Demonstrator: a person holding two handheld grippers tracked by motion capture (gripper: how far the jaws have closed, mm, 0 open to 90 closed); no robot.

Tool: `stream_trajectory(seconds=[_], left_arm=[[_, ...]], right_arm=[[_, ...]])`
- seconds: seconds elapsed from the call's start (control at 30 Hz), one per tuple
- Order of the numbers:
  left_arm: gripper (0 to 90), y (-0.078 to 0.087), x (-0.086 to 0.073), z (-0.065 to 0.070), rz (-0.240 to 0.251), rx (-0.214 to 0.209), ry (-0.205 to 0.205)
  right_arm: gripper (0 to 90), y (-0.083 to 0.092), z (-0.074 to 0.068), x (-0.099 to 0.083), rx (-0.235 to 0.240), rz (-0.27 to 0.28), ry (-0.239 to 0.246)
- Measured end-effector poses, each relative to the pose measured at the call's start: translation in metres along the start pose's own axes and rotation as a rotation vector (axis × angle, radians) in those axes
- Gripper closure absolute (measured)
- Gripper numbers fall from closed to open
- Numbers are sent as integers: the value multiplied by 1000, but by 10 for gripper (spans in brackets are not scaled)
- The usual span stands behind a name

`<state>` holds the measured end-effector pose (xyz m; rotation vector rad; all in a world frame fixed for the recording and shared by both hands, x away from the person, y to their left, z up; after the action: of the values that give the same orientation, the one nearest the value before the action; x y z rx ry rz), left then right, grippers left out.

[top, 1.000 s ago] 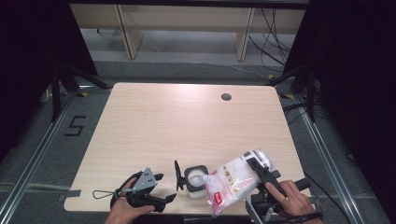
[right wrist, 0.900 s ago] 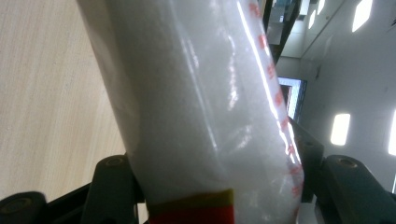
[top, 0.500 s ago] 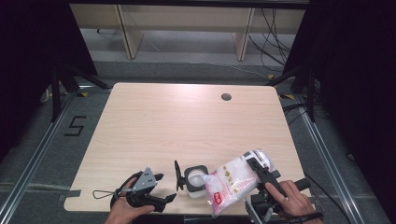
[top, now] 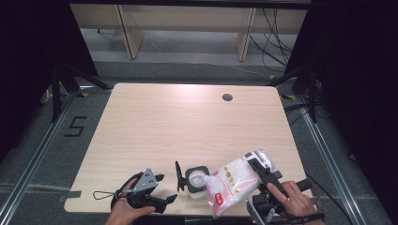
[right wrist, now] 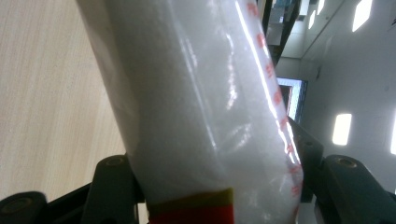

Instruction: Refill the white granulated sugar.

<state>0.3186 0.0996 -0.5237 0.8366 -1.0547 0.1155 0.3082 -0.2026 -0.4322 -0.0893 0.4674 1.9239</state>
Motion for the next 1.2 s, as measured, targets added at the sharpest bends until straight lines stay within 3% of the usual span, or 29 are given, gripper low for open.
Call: stream_trajectory(seconds=[0.1, 0.13, 0.23, 0.27, 0.3, 0.4, 0.47, 0.57, 0.6, 0.7, 0.83, 0.87, 0.93, 1.0, 1.03, 1.1, 1.2], left_arm=[[174, -1, -1, 1, 9, -5, 25], [174, 0, 0, 0, 8, -3, -6], [174, -1, 0, 0, 4, -4, 2], [174, -1, 0, 1, 9, -5, 23], [175, 0, 1, 0, 8, -4, -9], [175, -1, -1, 1, 5, -2, 14], [175, -1, 0, 0, 8, -3, 3], [175, -1, 0, -1, -3, -3, -9], [175, -1, 0, 0, 7, -6, 2], [174, -1, 0, 0, 7, -7, -2], [175, 0, 0, 0, 8, 0, 4], [174, -1, 0, 0, 4, -5, 2], [174, -1, 0, 1, 13, -1, 22], [174, -1, 0, 1, 12, -4, 10], [174, -1, 0, -1, 1, -3, -3], [175, -1, -1, 1, 6, -4, 19], [175, -1, 0, 0, 5, -7, -2]], right_arm=[[446, 0, -3, 0, 12, -6, -29], [446, 0, 0, 0, 2, 5, -1], [447, 0, 0, 0, 2, -1, -8], [447, 0, 0, -1, 2, -2, -7], [446, 1, -2, -1, 12, -10, -24], [447, 1, -1, -3, 5, -8, -27], [447, 1, 1, -2, -1, -3, -8], [447, 1, -1, -2, 8, -1, -26], [447, 2, -4, -2, 19, -14, -55], [447, 1, 1, -1, -3, 7, -12], [447, 1, -3, -2, 17, -7, -41], [447, 1, -2, -2, 12, -5, -27], [447, 1, -3, -2, 16, -5, -46], [448, 1, 0, -1, -1, 4, -12], [448, 1, 0, -1, 0, 7, -16], [448, 1, 1, -1, -2, 9, -7], [448, 2, -1, -2, 11, -3, -25]])
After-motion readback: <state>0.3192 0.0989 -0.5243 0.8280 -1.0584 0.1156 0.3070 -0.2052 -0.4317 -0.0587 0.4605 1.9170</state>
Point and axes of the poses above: each handheld gripper's, and its own axes: y roughly backward along the jaws, x roughly out of its top, z roughly to its right, the point moved 6 cm from there along -y, roughly forward along the jaws, and after that the axes turned 10 degrees about y, right-handed, at the moved point
